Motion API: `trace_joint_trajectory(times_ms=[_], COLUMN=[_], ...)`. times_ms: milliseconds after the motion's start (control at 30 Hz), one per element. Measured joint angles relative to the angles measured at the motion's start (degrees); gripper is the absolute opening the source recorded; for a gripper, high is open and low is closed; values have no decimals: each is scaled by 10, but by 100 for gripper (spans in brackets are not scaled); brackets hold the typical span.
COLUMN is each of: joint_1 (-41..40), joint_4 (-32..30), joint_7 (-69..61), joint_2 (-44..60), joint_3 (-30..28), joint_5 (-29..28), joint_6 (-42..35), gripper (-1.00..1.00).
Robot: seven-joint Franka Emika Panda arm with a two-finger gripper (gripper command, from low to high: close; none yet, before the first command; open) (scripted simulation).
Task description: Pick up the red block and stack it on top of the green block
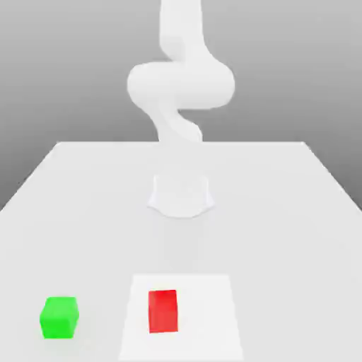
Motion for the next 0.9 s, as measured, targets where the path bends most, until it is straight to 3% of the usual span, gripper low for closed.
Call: trace_joint_trajectory(times_ms=[700, 900], joint_1=[5, -7], joint_4=[-175, -167], joint_7=[-86, -106], joint_2=[440, 564], joint_3=[-40, -24], joint_5=[11, 33], joint_6=[220, 319], gripper=[0, 0])
